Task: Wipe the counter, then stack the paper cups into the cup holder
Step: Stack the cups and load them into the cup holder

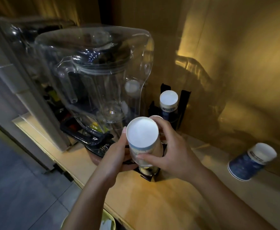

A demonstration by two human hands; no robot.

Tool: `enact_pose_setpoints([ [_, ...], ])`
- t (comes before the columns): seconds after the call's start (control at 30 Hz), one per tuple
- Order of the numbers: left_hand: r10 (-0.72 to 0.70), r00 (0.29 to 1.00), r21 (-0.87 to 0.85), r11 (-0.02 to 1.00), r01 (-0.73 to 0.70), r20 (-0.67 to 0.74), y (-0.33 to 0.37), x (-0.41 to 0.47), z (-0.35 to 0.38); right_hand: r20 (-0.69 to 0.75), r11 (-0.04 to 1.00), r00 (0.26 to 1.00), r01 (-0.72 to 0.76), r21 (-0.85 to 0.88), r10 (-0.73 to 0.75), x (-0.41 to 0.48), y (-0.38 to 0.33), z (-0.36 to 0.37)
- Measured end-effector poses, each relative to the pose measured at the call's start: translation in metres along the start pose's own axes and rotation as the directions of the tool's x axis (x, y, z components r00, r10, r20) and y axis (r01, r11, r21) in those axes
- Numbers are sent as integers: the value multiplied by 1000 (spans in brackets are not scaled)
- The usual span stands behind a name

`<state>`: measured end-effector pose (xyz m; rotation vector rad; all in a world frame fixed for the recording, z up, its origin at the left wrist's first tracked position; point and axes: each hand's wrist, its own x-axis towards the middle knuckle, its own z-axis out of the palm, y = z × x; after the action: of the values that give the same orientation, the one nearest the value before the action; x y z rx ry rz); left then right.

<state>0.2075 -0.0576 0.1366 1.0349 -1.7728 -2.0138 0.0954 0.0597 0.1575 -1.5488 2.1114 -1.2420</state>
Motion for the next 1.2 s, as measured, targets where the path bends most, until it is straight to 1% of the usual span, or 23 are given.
enact_pose_setpoints([
  [0.1,-43,999,22,999,43,7,3,5,1,-9,1000,1000,8,-6,-8,-1,3,1],
  [0.2,-45,997,139,990,36,61,-1,0,-4,-8,999,999,-35,29,35,-3,13,5],
  [0.33,-113,986,55,993,107,126,-8,4,-3,62,992,993,-99,-79,104,-10,35,19],
  [0.37,-122,983,36,992,118,134,-10,7,-1,78,990,993,-80,-116,89,-12,39,23],
  [0.47,-106,989,35,994,103,103,-20,14,5,102,955,994,58,-290,-29,-15,50,32],
  [0.53,-58,998,113,992,54,39,-29,17,8,120,910,990,115,-399,-72,-16,56,35],
  [0.57,-20,1000,186,982,16,19,-35,19,9,120,873,988,144,-467,-98,-17,60,37],
  [0.6,15,1000,291,956,-20,18,-41,21,10,135,819,984,174,-547,-118,-18,63,39],
  [0.63,48,998,410,910,-56,30,-47,23,11,174,754,977,204,-624,-121,-19,67,41],
  [0.7,139,990,624,770,-130,35,-56,26,14,274,639,957,267,-721,-91,-20,73,44],
  [0.77,228,973,748,640,-175,32,-62,27,16,321,604,946,277,-748,-36,-20,74,47],
  [0.87,257,965,835,516,-190,61,-65,28,16,317,583,948,260,-770,-3,-18,71,49],
  [0.97,228,968,896,402,-189,102,-60,25,10,370,588,929,290,-755,16,-17,68,43],
  [1.07,175,972,947,254,-198,157,-45,18,6,413,653,910,335,-679,-38,-18,63,29],
  [1.1,184,966,950,219,-222,183,-39,15,6,406,692,912,330,-642,-59,-19,59,23],
  [1.13,212,956,946,208,-248,204,-32,12,8,378,729,922,314,-609,-81,-20,53,15],
  [1.2,311,923,931,208,-299,227,-18,4,15,275,761,951,281,-585,-139,-21,45,-3],
])
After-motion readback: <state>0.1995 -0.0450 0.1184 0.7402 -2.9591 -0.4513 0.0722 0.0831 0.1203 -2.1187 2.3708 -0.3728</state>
